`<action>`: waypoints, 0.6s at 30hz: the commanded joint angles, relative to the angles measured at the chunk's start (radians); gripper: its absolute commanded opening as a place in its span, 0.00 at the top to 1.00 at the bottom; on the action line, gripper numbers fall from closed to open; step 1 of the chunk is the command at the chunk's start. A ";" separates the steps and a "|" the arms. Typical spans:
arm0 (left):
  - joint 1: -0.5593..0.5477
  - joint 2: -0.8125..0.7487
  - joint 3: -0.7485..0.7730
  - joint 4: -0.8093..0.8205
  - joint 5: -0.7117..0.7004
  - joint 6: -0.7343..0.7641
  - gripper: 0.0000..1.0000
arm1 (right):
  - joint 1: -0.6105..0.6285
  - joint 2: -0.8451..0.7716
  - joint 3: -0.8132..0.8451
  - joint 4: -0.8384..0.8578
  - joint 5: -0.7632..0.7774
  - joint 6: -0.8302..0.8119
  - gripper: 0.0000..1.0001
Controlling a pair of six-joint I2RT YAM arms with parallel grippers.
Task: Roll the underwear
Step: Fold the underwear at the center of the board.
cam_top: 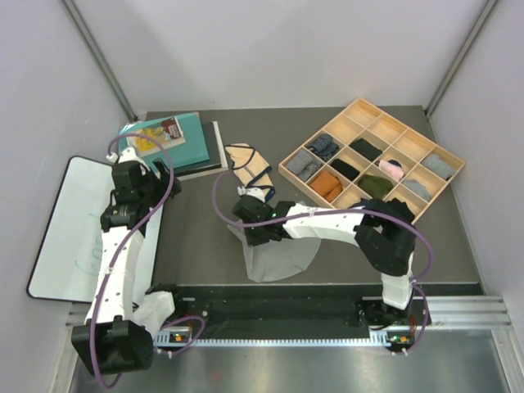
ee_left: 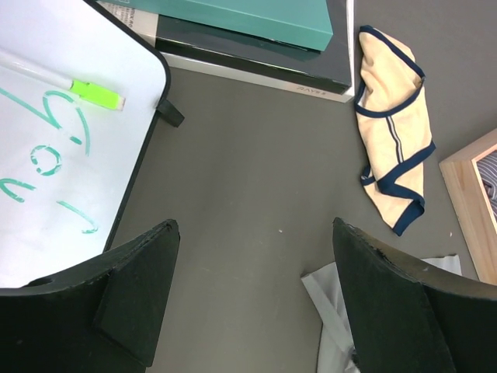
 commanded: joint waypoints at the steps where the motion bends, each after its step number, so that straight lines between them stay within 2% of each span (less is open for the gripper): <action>1: 0.005 -0.009 -0.013 0.055 0.031 0.006 0.16 | -0.039 -0.087 -0.067 0.050 -0.016 -0.006 1.00; 18: 0.004 0.008 -0.017 0.060 0.055 0.011 0.18 | -0.165 -0.255 -0.259 0.092 -0.016 -0.032 1.00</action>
